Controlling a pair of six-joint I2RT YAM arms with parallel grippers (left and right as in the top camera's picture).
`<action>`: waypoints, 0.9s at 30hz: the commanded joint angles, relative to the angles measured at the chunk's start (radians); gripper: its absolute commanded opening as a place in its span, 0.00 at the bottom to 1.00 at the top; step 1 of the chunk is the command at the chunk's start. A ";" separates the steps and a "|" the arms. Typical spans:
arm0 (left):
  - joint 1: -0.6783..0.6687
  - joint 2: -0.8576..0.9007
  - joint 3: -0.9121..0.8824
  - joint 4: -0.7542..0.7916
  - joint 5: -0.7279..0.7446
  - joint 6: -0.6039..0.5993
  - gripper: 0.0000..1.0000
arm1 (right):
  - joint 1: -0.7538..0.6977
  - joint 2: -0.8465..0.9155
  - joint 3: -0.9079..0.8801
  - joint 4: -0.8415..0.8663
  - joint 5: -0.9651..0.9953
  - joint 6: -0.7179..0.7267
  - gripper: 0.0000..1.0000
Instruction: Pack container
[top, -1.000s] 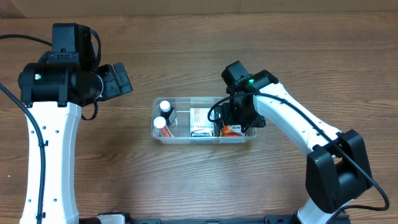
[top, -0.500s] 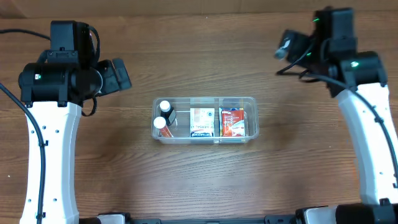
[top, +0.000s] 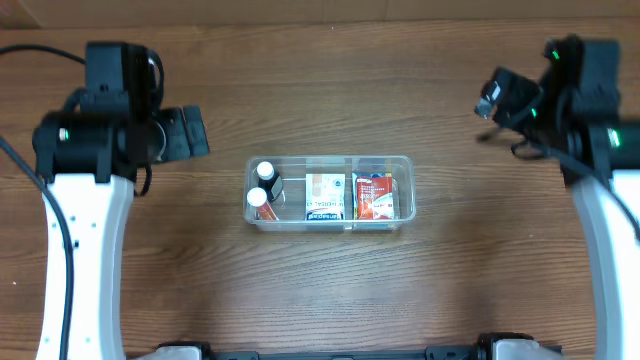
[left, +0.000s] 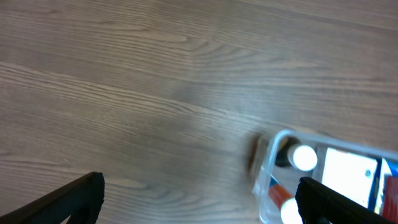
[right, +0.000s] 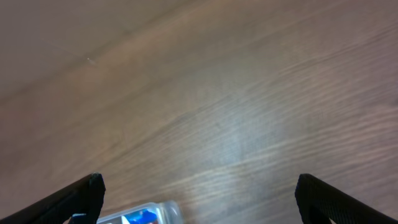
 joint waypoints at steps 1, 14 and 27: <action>-0.074 -0.208 -0.164 0.085 -0.009 0.044 1.00 | 0.030 -0.244 -0.182 0.046 0.025 0.001 1.00; -0.169 -0.812 -0.750 0.262 -0.017 -0.095 1.00 | 0.134 -0.643 -0.617 -0.017 0.024 0.002 1.00; -0.169 -0.803 -0.751 0.203 -0.017 -0.095 1.00 | 0.134 -0.642 -0.617 -0.016 0.024 0.002 1.00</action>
